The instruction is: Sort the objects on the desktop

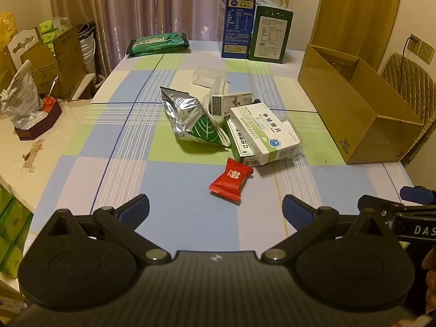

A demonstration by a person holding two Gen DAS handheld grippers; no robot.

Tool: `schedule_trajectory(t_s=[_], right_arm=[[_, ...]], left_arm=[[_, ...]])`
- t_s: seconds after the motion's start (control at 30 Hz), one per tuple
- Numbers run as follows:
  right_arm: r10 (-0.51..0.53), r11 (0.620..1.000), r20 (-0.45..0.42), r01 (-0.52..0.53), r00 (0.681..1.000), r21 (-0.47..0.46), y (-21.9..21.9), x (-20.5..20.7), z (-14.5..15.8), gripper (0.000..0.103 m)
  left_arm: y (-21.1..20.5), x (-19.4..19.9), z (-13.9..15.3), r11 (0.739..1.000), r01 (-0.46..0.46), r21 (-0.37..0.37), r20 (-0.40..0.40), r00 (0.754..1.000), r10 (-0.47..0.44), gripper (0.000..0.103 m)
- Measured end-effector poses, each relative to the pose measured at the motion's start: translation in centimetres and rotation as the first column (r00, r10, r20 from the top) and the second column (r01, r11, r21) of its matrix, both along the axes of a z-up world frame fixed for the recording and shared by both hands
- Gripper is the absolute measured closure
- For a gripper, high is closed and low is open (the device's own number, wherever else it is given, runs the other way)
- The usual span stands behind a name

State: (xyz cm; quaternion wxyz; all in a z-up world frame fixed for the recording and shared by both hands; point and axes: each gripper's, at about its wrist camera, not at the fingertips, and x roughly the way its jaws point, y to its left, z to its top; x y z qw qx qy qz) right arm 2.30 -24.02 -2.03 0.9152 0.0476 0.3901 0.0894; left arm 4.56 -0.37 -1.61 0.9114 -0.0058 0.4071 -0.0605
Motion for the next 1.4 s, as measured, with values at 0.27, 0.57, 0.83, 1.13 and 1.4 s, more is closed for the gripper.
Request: schedule_trajectory(t_s=[0.27,0.57,0.83,1.13,1.4], right_arm=[[0.03,1.0,-0.014,-0.03,0.999,-0.01,1.3,0.8,-0.5,0.002],[0.036,0.999,-0.03,-0.037,0.999,-0.019,1.5,1.3,-0.9,0.002],[0.034,0.999,-0.041,-0.035,0.999,-0.024,1.3,1.5,-1.3,0.002],[0.035,0.999,-0.049,-0.036,0.998,-0.023,1.3,1.6,-1.6,0.002],[0.034,0.999,-0.048,-0.035,0.998,-0.029,1.2,1.6,-1.6,0.002]], left_arm=[[0.8,0.5,-0.3,1.0,-0.01,-0.004,-0.011,1.0,0.01,0.001],[0.9,1.0,-1.1,1.0,-0.002,-0.009,-0.026,1.0,0.002,0.001],[0.7,1.1,-1.6,1.0,0.018,-0.019,-0.043,0.999,-0.019,0.001],[0.6,1.5,-1.9,0.999,0.04,-0.026,-0.064,0.997,-0.042,0.001],[0.5,2.0,-2.0,0.998,0.066,-0.016,-0.056,0.996,-0.067,0.001]])
